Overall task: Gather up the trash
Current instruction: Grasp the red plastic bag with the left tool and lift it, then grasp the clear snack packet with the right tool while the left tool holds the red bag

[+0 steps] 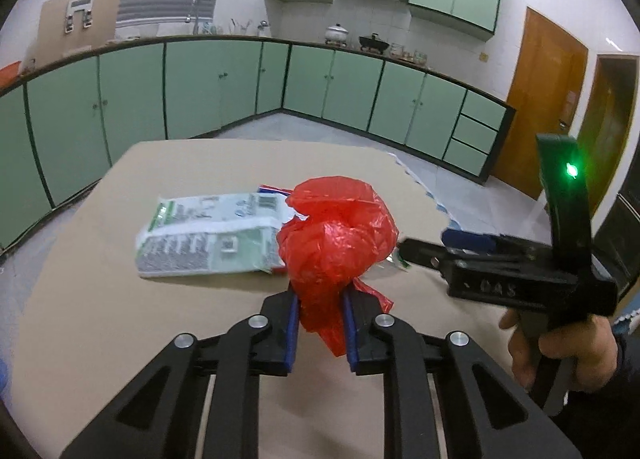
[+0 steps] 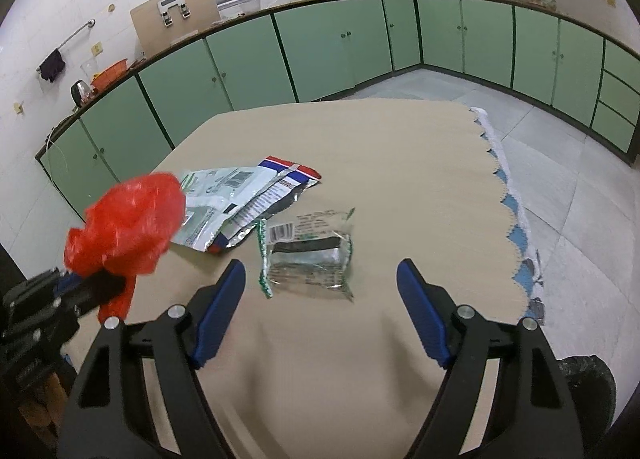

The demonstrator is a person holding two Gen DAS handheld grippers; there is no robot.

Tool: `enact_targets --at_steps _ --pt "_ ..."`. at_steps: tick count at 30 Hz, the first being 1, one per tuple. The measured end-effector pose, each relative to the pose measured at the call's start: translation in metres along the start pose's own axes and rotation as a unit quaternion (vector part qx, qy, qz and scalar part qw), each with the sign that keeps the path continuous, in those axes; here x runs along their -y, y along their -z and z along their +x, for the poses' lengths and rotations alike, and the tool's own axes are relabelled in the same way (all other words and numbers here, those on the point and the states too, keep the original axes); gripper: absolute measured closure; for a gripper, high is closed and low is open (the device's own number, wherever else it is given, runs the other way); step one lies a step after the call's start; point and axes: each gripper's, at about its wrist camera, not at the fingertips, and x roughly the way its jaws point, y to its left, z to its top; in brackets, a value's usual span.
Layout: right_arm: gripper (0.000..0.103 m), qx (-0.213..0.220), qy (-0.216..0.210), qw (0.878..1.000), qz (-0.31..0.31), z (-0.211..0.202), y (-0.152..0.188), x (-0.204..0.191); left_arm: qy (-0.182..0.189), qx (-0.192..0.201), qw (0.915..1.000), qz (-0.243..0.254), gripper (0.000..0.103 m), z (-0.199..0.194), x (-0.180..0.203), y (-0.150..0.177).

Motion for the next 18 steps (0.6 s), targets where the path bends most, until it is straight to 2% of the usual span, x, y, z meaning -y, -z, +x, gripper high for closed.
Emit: enact_targets --at_steps 3,11,12,13,15,16,17,18 --pt "0.026 -0.007 0.003 1.0 0.001 0.011 -0.001 -0.002 -0.016 0.005 0.9999 0.001 0.085 0.005 -0.012 -0.002" --pt "0.027 -0.038 0.018 0.999 0.005 0.046 -0.004 -0.004 -0.03 0.004 0.9994 -0.016 0.085 0.014 -0.038 -0.008" --pt "0.031 -0.045 0.02 0.999 0.005 0.05 -0.004 -0.005 -0.03 0.004 0.9994 -0.018 0.085 0.014 -0.041 -0.008" --pt "0.043 -0.057 0.017 0.998 0.003 0.057 -0.005 -0.005 -0.029 0.003 0.9994 -0.018 0.085 0.015 -0.043 -0.008" --pt "0.048 -0.053 0.021 0.998 -0.002 0.059 -0.004 -0.006 -0.029 0.0 0.9994 -0.018 0.085 0.015 -0.045 -0.007" --pt "0.053 -0.054 0.017 0.998 -0.003 0.058 -0.004 -0.008 -0.03 0.0 0.9994 -0.019 0.085 0.014 -0.045 -0.006" --pt "0.064 -0.055 0.007 0.998 -0.003 0.058 -0.005 -0.008 -0.03 0.0 0.9993 -0.021 0.085 0.013 -0.047 -0.005" --pt "0.081 -0.059 -0.001 0.998 -0.002 0.057 -0.005 -0.009 -0.029 -0.001 0.9993 -0.024 0.085 0.013 -0.048 -0.004"
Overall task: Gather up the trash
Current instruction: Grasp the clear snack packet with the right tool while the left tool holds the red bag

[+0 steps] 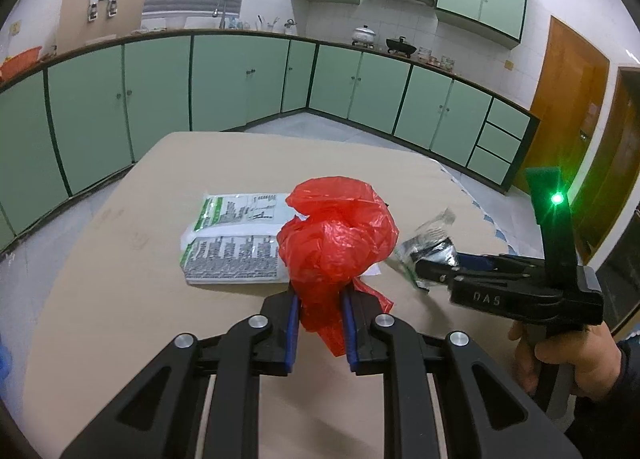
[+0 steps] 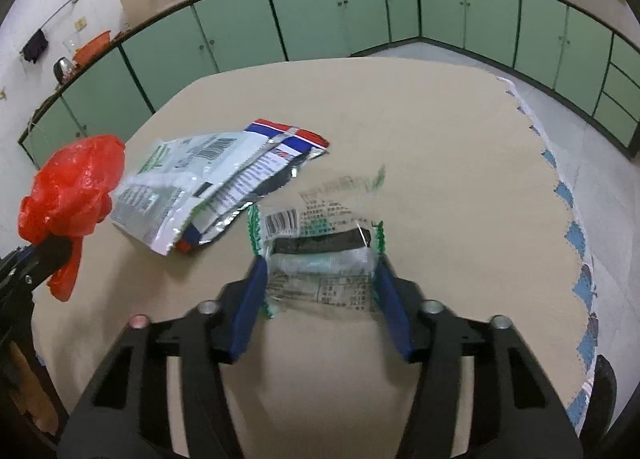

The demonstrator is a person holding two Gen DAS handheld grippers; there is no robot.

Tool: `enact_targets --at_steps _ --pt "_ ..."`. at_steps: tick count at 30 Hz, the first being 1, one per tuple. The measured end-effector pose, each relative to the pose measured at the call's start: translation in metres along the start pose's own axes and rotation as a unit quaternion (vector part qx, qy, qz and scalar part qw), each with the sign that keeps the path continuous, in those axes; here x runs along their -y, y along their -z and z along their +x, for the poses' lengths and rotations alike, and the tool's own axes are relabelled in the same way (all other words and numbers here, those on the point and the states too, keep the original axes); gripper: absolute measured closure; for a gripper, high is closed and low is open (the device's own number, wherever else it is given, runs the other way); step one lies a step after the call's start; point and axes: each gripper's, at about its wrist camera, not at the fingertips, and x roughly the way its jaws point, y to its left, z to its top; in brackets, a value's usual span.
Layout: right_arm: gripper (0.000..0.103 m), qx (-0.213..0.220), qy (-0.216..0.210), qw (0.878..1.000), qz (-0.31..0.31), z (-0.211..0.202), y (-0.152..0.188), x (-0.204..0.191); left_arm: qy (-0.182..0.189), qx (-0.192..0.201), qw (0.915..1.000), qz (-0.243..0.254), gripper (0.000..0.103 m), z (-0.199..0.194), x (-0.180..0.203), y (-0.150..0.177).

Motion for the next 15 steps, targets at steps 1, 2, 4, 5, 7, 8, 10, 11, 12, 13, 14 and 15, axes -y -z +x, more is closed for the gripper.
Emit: enact_targets --at_steps 1,2,4,5,7,8,10,11,12,13,14,15 --pt "0.086 0.0 0.001 1.0 0.0 -0.002 0.001 -0.001 -0.001 0.0 1.0 -0.001 0.085 -0.001 -0.001 0.001" --pt "0.086 0.003 -0.001 1.0 -0.001 -0.004 0.002 -0.002 -0.001 0.001 1.0 -0.002 0.085 -0.002 -0.001 0.001" --pt "0.087 0.004 -0.013 1.0 0.007 -0.012 0.005 -0.002 -0.001 0.001 1.0 -0.001 0.085 -0.004 0.0 0.001" --pt "0.087 0.006 -0.017 1.0 0.01 -0.016 0.007 -0.001 -0.001 0.003 1.0 0.0 0.085 -0.007 0.001 0.001" --pt "0.087 0.015 -0.024 0.999 0.017 -0.031 0.009 0.0 0.001 0.005 1.0 0.002 0.085 -0.011 0.006 0.0" --pt "0.087 0.021 -0.025 0.999 0.018 -0.038 0.01 0.001 0.003 0.006 1.0 0.004 0.085 -0.013 0.009 0.0" --pt "0.087 0.029 -0.026 0.999 0.019 -0.053 0.012 0.002 0.008 0.007 0.9999 0.01 0.085 -0.016 0.014 0.0" --pt "0.087 0.035 -0.025 0.999 0.02 -0.062 0.013 0.003 0.01 0.007 0.9998 0.012 0.085 -0.017 0.015 0.001" --pt "0.087 0.041 -0.023 0.999 0.019 -0.07 0.013 0.005 0.014 0.007 0.9997 0.017 0.085 -0.019 0.021 0.001" --pt "0.087 0.044 -0.021 0.999 0.02 -0.076 0.014 0.006 0.017 0.007 0.9996 0.019 0.085 -0.02 0.025 0.001" --pt "0.087 0.048 -0.02 0.998 0.021 -0.084 0.015 0.009 0.02 0.008 0.9995 0.021 0.085 -0.021 0.027 0.0" --pt "0.087 0.052 -0.018 0.998 0.023 -0.091 0.017 0.012 0.025 0.008 0.9994 0.025 0.085 -0.023 0.033 0.0"
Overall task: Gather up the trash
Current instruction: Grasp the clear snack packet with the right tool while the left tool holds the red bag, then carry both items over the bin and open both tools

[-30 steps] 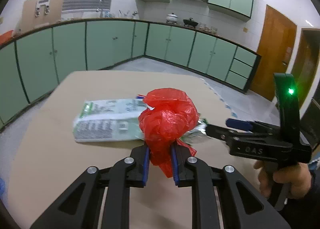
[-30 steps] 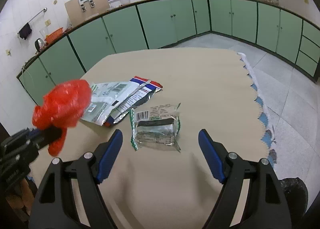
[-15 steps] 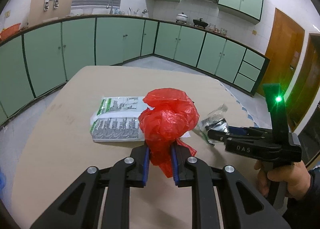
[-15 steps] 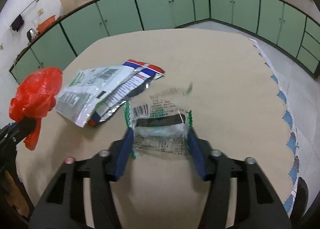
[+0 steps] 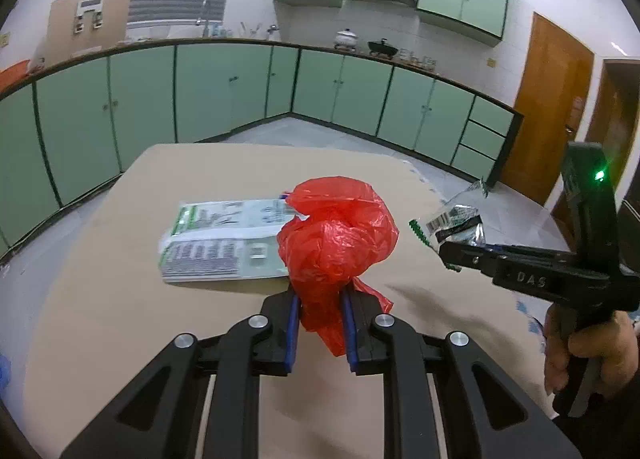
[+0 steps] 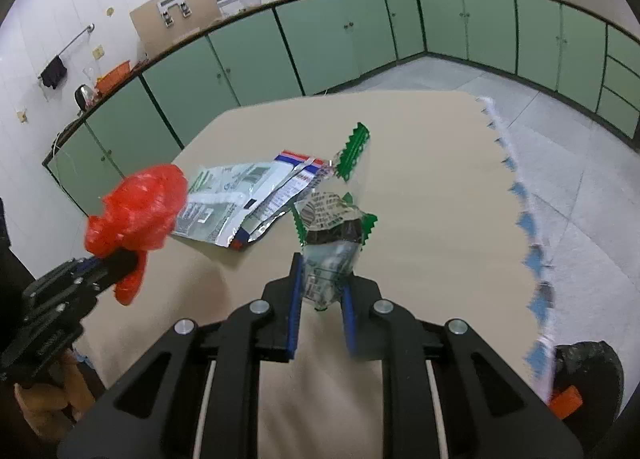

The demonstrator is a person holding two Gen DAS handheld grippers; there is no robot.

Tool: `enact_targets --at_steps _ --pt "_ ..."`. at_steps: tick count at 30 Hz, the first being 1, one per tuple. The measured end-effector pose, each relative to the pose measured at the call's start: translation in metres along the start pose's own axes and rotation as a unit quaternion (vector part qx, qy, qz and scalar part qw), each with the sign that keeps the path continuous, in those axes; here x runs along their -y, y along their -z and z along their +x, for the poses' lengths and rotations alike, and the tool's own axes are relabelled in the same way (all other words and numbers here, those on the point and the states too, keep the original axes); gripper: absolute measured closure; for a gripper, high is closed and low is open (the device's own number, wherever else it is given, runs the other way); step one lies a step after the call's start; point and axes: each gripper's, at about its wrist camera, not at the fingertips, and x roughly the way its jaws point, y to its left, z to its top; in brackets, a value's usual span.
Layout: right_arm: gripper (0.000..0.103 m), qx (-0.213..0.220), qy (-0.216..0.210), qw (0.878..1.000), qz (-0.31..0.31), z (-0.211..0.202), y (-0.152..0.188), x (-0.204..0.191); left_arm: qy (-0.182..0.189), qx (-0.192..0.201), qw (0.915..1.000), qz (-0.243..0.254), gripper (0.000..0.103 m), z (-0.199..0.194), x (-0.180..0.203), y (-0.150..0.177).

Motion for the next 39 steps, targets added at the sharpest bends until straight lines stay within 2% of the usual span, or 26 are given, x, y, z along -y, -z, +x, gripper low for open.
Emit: enact_targets --at_steps 9,20,27,32,35,39 --pt "0.087 0.028 0.034 0.999 0.017 -0.065 0.017 0.029 0.042 -0.007 0.9983 0.04 0.085 -0.01 0.062 0.002" --pt "0.087 0.045 0.113 0.989 0.078 -0.155 0.084 0.108 0.11 -0.015 0.9892 0.095 0.085 -0.022 0.17 0.004" --pt "0.087 0.035 0.158 0.978 0.135 -0.182 0.133 0.165 0.155 -0.029 0.9763 0.148 0.085 -0.012 0.243 0.01" --pt "0.087 0.025 0.176 0.968 0.174 -0.19 0.162 0.2 0.181 -0.054 0.9657 0.178 0.085 0.009 0.289 0.022" --pt "0.087 0.012 0.185 0.962 0.201 -0.189 0.176 0.221 0.197 -0.077 0.9582 0.193 0.085 0.026 0.315 0.033" --pt "0.085 -0.026 0.194 0.951 0.237 -0.177 0.195 0.252 0.209 -0.123 0.9473 0.209 0.085 0.061 0.349 0.055"
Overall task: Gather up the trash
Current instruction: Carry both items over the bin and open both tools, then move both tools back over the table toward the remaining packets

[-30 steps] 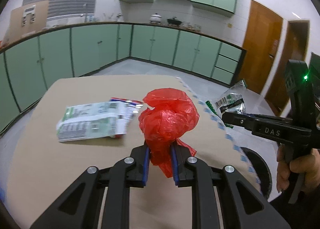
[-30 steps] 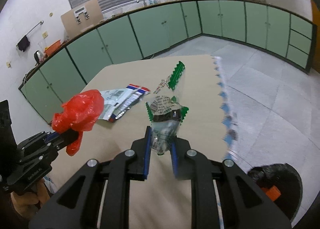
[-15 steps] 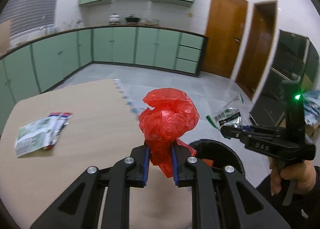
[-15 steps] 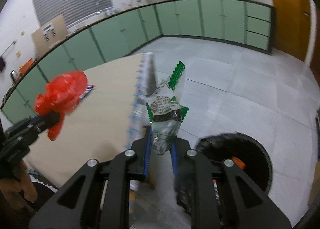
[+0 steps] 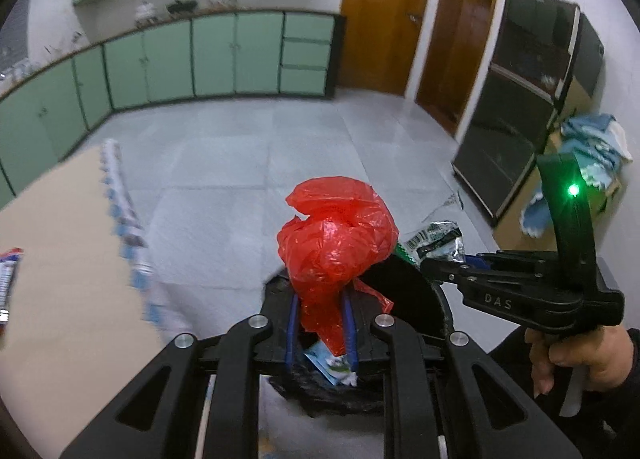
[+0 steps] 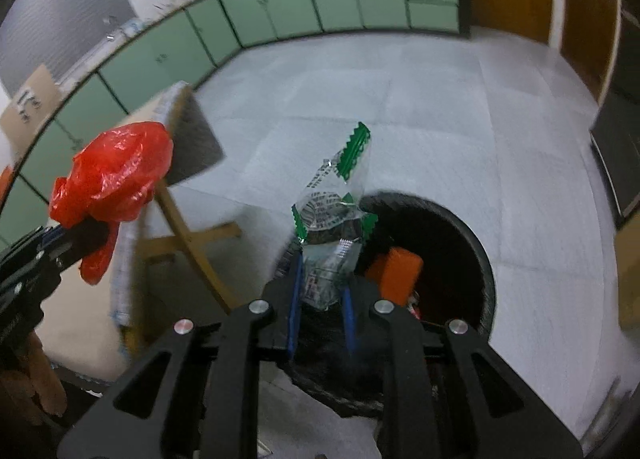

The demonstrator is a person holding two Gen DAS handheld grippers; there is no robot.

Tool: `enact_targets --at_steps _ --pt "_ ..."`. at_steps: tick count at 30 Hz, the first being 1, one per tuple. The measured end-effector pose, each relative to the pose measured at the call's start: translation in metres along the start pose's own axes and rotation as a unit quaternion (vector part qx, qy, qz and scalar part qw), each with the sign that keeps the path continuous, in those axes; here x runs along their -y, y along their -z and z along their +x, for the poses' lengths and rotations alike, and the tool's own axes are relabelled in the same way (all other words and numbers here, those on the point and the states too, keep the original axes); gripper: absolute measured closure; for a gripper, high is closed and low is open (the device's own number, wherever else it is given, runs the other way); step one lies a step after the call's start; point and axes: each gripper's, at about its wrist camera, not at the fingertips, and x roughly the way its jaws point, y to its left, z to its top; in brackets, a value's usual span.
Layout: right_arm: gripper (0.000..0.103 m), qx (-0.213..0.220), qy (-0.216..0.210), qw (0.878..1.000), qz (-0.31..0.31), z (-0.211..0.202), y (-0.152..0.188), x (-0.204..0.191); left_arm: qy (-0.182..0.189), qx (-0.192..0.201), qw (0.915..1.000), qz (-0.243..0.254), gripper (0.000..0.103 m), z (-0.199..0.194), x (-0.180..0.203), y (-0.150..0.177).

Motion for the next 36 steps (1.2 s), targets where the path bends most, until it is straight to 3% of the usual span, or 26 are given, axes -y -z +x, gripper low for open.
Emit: enact_targets --at_steps 5,7,12,14,17,18,24,32,36 --pt "0.079 -0.028 0.022 0.999 0.023 0.025 -0.002 0.022 0.009 -0.044 0.999 0.003 0.082 0.047 0.02 0.006" --pt "0.065 -0.033 0.026 0.999 0.03 0.029 -0.004 0.025 0.007 -0.063 0.998 0.008 0.08 0.066 0.029 0.009" --pt "0.048 -0.032 0.049 0.998 0.038 0.031 -0.002 0.037 0.005 -0.097 0.9953 0.01 0.078 0.109 0.038 0.011" --pt "0.048 -0.036 0.046 0.997 0.05 0.03 -0.004 0.044 -0.001 -0.113 0.9935 0.01 0.077 0.124 0.037 0.016" --pt "0.048 -0.028 0.041 0.997 0.06 0.026 -0.005 0.051 -0.005 -0.123 0.9924 0.008 0.068 0.131 0.038 0.025" --pt "0.048 -0.027 0.041 0.997 0.061 0.026 -0.004 0.052 -0.007 -0.124 0.9922 0.007 0.06 0.132 0.037 0.027" --pt "0.048 -0.015 0.03 0.997 0.075 0.02 -0.005 0.056 -0.017 -0.12 0.9925 0.011 0.04 0.134 0.043 0.026" --pt "0.048 0.021 0.029 0.995 0.09 -0.002 -0.004 0.059 -0.03 -0.105 0.994 0.004 0.032 0.116 0.038 0.02" --pt "0.048 0.052 0.022 0.995 0.087 -0.022 -0.008 0.05 -0.04 -0.072 0.9965 -0.014 0.026 0.076 0.028 0.017"
